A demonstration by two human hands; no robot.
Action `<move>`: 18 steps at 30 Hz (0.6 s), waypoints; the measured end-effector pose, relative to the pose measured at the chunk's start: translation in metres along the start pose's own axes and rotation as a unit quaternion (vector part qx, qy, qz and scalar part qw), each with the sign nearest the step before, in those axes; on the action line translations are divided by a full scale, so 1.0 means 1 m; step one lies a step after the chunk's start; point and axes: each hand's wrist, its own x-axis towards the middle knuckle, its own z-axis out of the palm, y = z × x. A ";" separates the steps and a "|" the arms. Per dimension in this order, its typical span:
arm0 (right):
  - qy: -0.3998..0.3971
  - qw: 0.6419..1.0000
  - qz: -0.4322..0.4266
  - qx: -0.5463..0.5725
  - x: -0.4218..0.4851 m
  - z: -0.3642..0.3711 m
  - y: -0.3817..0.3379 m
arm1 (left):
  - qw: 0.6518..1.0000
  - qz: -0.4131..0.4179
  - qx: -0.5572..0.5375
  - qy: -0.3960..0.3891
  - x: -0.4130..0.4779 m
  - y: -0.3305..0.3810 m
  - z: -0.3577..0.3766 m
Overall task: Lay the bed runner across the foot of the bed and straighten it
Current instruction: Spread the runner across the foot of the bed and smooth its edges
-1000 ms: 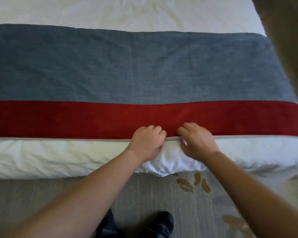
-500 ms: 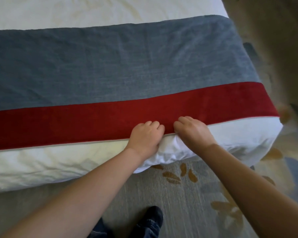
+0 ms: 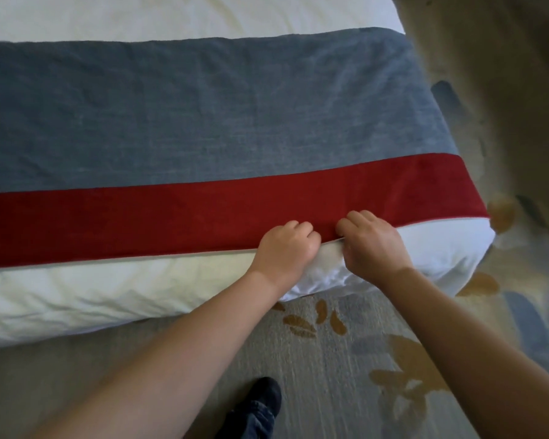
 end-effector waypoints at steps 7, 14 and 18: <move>-0.034 0.995 -0.073 0.061 0.026 0.011 -0.088 | 0.998 -0.052 -0.039 0.014 -0.056 -0.063 -0.007; -0.043 0.986 -0.107 0.116 0.088 0.029 -0.248 | 0.992 -0.127 0.007 -0.017 -0.151 -0.183 -0.033; -0.054 0.989 -0.095 0.098 0.107 0.032 -0.316 | 0.985 -0.169 0.017 -0.034 -0.203 -0.244 -0.046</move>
